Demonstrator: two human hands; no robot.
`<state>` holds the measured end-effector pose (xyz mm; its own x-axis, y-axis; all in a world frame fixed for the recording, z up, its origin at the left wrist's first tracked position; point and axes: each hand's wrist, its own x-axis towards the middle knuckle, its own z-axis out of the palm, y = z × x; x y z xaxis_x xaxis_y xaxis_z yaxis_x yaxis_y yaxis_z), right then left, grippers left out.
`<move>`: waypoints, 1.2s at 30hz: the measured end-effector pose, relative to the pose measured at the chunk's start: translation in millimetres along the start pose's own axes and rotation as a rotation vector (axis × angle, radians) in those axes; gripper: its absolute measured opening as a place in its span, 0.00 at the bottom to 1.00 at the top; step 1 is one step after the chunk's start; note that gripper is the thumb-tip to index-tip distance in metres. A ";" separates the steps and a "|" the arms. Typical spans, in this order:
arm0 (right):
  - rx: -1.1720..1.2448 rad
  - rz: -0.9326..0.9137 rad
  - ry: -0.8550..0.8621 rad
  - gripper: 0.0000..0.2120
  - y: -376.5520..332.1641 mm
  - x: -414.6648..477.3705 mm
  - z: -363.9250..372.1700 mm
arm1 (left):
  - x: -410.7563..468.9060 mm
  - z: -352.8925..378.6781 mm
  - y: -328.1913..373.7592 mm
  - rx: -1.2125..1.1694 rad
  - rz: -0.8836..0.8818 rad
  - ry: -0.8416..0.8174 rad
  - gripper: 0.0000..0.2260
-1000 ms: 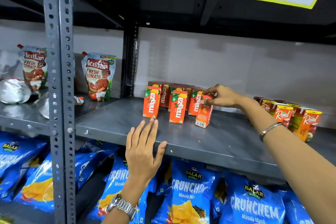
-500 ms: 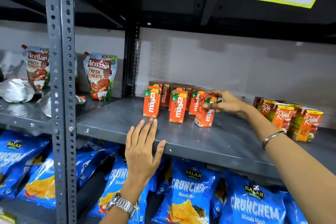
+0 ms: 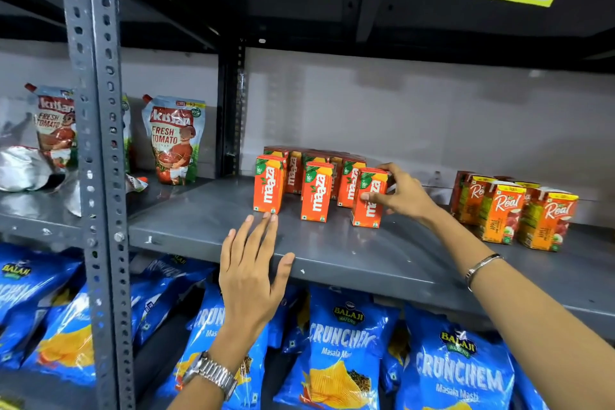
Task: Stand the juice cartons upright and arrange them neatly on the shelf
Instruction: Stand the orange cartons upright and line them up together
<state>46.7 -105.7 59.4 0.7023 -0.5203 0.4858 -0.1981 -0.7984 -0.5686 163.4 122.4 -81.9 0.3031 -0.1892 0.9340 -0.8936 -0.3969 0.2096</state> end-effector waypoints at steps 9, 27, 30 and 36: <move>0.242 0.192 -0.153 0.28 7.4 -3.9 5.5 | 79.5 -16.5 -31.0 -0.445 -0.488 -0.044 0.32; 0.393 0.178 -0.085 0.27 -8.2 -0.5 42.1 | 143.5 25.0 -54.8 -0.632 -0.413 -0.804 0.29; 0.409 0.178 -0.073 0.28 -11.5 -1.0 45.7 | 141.3 29.2 -48.7 -0.640 -0.385 -0.796 0.28; 0.384 0.156 -0.052 0.30 -16.0 -8.8 45.0 | 137.7 29.0 -43.4 -0.643 -0.409 -0.772 0.27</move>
<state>74.4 -74.7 34.3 0.7194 -0.6024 0.3457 -0.0422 -0.5348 -0.8440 253.4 87.6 29.2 0.5435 -0.7526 0.3719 -0.6156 -0.0561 0.7861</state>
